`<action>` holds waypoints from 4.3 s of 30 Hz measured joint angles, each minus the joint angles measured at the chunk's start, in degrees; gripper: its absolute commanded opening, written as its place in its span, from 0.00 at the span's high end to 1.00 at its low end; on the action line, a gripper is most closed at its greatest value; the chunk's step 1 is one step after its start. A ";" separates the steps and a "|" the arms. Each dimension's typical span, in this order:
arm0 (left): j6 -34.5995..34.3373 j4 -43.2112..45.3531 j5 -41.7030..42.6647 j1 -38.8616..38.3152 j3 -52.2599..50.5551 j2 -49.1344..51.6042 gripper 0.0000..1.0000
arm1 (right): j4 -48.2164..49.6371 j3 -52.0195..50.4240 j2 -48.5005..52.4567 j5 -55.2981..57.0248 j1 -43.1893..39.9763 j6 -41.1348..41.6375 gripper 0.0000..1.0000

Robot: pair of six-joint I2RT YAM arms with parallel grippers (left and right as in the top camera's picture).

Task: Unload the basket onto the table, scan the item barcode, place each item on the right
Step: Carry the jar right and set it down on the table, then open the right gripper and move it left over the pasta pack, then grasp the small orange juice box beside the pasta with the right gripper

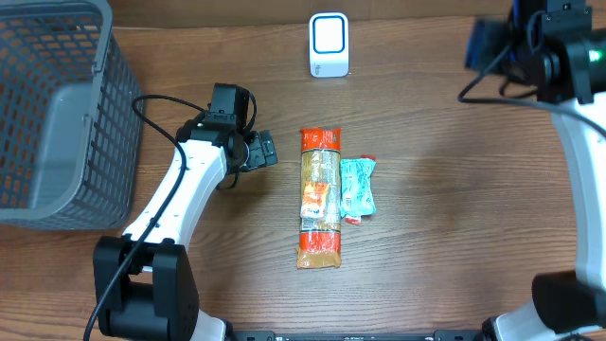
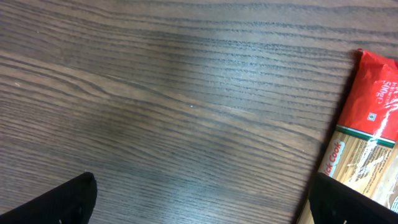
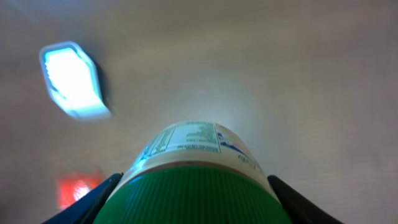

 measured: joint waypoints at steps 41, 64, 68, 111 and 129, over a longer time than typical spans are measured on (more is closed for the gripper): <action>0.00 0.00 0.00 0.00 0.00 0.00 0.00 | 13.42 -29.35 -2.82 -10.62 -8.28 -0.20 0.00; 0.00 0.00 0.02 0.00 0.00 0.00 0.00 | 28.11 -45.42 -5.31 -33.14 15.32 8.00 0.47; 0.00 0.00 0.00 0.00 0.00 0.00 0.00 | 34.38 -50.18 -5.31 -31.12 20.79 14.53 0.52; 0.00 0.00 0.00 0.00 0.00 0.00 0.00 | 56.50 -61.68 -0.24 -19.17 34.14 32.63 0.72; 0.00 -0.02 0.00 0.00 0.00 0.00 0.00 | 58.53 -61.68 -0.24 -19.93 34.14 32.83 0.64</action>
